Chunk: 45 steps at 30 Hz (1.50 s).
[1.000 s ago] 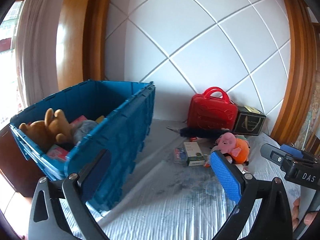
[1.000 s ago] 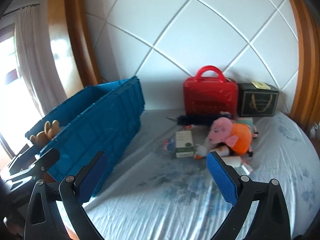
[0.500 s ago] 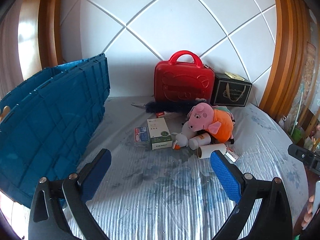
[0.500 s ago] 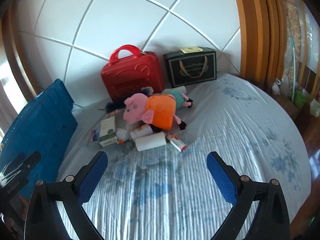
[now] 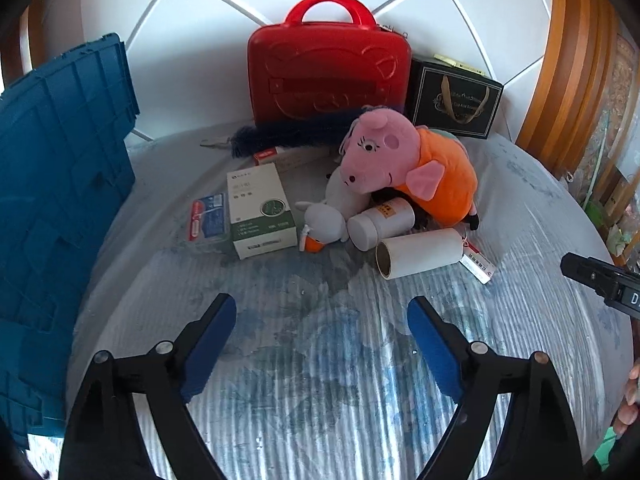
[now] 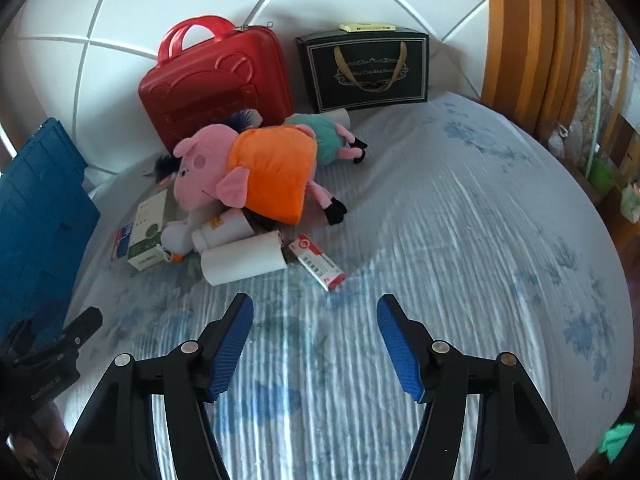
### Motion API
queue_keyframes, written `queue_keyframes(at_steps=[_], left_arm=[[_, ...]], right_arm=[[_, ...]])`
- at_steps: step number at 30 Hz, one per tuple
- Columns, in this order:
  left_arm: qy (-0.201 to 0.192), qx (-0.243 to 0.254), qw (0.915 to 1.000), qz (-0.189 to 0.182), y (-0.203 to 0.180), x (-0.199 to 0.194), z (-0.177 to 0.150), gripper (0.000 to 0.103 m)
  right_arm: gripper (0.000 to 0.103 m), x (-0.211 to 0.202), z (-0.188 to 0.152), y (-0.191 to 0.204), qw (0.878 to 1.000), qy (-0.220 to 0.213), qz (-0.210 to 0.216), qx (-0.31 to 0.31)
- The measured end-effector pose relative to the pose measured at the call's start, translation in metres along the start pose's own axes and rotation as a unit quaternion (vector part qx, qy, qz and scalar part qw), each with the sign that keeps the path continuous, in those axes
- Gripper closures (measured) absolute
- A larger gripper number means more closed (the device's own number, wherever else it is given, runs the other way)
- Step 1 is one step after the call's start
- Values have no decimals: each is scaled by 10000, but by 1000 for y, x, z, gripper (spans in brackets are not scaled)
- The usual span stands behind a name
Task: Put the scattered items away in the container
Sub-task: 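Move both tools back toward the lint roller and red-white medicine box, then grasp the white lint roller with the left tool while the right tool grasps the red-white box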
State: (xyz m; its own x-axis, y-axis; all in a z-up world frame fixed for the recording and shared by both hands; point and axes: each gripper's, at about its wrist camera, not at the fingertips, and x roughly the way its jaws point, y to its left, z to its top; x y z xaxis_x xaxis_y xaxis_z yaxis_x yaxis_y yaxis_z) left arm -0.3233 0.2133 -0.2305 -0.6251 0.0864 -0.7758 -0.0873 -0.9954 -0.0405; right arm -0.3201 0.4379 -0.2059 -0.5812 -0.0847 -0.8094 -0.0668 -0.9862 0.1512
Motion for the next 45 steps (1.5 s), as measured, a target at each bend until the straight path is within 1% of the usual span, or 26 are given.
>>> queue_keyframes(at_steps=[3,8,12,15,18,20,22,23,24,25,26,28,30,31,33,35,37,38,39,40,41,42,45], left_arm=[[200,-175,9996,5,-15,34,0,16],[447,-296,9986,-15,-41,84,-4,16],[653,-342,9973,41,-51,116,-5,18],[701,-349,9966,266,-46,125,-3,18],[684,-477,9939,720,-26,124,-2,18],[657,-617,9907,1023,-10,120,-2,18],[546,-737,9869,1330,6,110,-1,18],[480,-803,9854,1423,13,102,-1,18],[436,-879,9850,1419,18,95,0,18],[409,-969,9854,1337,21,87,1,18],[400,-1049,9864,1198,22,79,2,18],[406,-1111,9890,882,15,67,3,18],[427,-1014,9922,583,1,63,2,18],[458,-919,9934,513,-8,63,0,18],[571,-694,9946,523,-23,72,-4,18],[681,-557,9943,601,-29,87,-8,18],[931,-477,9926,618,-35,106,-16,19],[1026,-471,9917,619,-35,112,-20,24],[1021,-497,9919,570,-34,114,-23,36],[978,-526,9924,522,-32,114,-26,45],[949,-514,9930,488,-29,113,-26,48],[928,-479,9935,451,-27,114,-26,56],[907,-351,9942,465,-19,117,-26,57]], right_arm=[[39,40,16,-5,9996,189,53,-224],[39,104,35,-12,9971,392,157,-636],[39,138,43,-11,9949,479,173,-872],[39,155,40,-5,9918,613,274,-1083],[40,153,30,12,9859,680,629,-1396],[39,150,19,27,9773,893,1192,-1507],[39,143,6,45,9646,1056,1743,-1676],[39,138,-1,55,9577,1103,1952,-1801],[39,134,-7,63,9527,1131,2108,-1874],[39,128,-13,69,9491,1141,2238,-1897],[39,124,-16,71,9495,1127,2252,-1872],[39,117,-17,65,9558,1029,2128,-1749],[39,109,-14,50,9655,895,1894,-1547],[38,107,-12,43,9693,867,1770,-1468],[38,106,-11,26,9761,864,1533,-1272],[38,107,-9,12,9817,833,1374,-1023],[38,108,-7,3,9859,773,1263,-778],[38,108,-8,1,9868,773,1252,-684],[38,108,-9,0,9869,789,1248,-648],[38,110,-9,1,9870,811,1232,-639],[38,112,-9,4,9869,835,1222,-648],[38,114,-10,8,9867,856,1223,-647],[38,120,-12,24,9867,879,1230,-596]])
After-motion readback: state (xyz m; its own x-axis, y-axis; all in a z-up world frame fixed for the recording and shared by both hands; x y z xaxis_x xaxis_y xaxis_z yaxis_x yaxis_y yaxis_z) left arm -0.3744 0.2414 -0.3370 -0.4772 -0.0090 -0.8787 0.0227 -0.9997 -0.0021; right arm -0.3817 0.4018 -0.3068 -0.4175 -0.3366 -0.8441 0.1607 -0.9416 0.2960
